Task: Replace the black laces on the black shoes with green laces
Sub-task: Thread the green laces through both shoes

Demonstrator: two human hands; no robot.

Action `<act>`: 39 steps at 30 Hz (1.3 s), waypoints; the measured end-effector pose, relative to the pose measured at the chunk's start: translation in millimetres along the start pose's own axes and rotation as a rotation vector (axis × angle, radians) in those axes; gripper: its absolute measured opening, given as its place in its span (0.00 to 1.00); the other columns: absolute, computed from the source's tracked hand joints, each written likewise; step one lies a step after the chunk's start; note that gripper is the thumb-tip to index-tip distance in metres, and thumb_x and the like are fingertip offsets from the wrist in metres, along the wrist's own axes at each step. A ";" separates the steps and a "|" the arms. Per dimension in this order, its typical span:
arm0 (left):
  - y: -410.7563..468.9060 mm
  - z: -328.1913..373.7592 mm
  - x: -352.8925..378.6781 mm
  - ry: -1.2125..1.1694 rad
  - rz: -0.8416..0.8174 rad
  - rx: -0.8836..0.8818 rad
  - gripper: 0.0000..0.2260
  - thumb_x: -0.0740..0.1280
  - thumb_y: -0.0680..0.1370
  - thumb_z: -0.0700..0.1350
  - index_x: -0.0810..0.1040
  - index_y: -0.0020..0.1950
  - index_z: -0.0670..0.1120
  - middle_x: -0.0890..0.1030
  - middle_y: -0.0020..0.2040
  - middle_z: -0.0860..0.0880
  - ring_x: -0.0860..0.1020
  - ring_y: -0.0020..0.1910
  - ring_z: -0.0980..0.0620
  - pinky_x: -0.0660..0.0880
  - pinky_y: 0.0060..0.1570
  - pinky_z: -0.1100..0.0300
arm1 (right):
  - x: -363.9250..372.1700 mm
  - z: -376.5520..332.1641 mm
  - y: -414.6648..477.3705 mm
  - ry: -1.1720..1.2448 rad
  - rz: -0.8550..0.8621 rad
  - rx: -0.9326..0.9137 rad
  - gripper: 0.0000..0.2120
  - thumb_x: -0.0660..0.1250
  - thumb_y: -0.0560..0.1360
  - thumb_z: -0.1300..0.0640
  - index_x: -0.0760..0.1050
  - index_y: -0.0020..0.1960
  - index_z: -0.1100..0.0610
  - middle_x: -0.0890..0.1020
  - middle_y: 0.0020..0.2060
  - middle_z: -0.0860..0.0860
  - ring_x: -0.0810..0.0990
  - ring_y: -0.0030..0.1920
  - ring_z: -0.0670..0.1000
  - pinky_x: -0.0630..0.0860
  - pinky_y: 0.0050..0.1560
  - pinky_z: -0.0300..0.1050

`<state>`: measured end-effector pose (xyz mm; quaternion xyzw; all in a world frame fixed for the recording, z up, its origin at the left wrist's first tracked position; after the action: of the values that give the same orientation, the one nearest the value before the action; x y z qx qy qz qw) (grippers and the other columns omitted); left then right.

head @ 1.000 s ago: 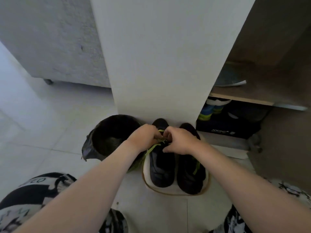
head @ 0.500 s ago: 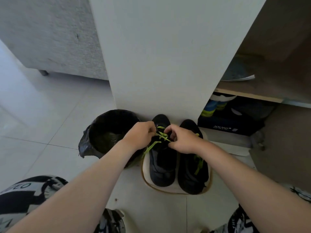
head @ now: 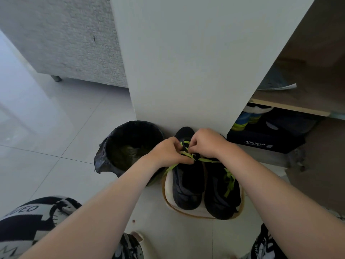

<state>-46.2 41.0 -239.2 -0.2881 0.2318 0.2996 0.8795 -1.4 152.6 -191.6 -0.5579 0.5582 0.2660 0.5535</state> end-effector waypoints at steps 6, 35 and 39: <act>-3.2 0.6 9.4 0.041 -0.134 -0.031 0.30 0.78 0.65 0.52 0.69 0.62 0.51 0.75 0.51 0.53 0.76 0.48 0.56 0.75 0.43 0.60 | 12.9 -5.0 7.4 -0.037 -0.132 -0.015 0.10 0.64 0.80 0.55 0.83 0.51 0.57 0.85 0.44 0.54 0.82 0.48 0.56 0.79 0.52 0.53; -1.8 3.8 15.9 0.093 -0.193 0.102 0.36 0.75 0.70 0.50 0.60 0.73 0.61 0.72 0.49 0.53 0.75 0.44 0.55 0.71 0.38 0.63 | 35.8 9.7 29.6 -0.183 -0.272 0.096 0.12 0.59 0.79 0.56 0.81 0.55 0.53 0.84 0.48 0.53 0.82 0.46 0.56 0.78 0.45 0.50; -1.6 5.7 15.7 0.137 -0.188 0.116 0.38 0.75 0.69 0.52 0.59 0.73 0.62 0.69 0.47 0.55 0.74 0.42 0.54 0.71 0.37 0.62 | 33.3 11.6 30.5 0.031 -0.291 0.058 0.11 0.63 0.82 0.53 0.82 0.50 0.57 0.83 0.43 0.55 0.79 0.43 0.55 0.72 0.41 0.47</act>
<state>-32.6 49.8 -243.5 -0.2770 0.2804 0.1817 0.9009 -17.9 159.5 -234.7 -0.6207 0.4874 0.1579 0.5935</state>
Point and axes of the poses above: each hand's wrist, its own y-axis towards the middle knuckle, its own x-axis out of the palm, z = x × y, the point moved 10 cm from there along y, towards the middle knuckle
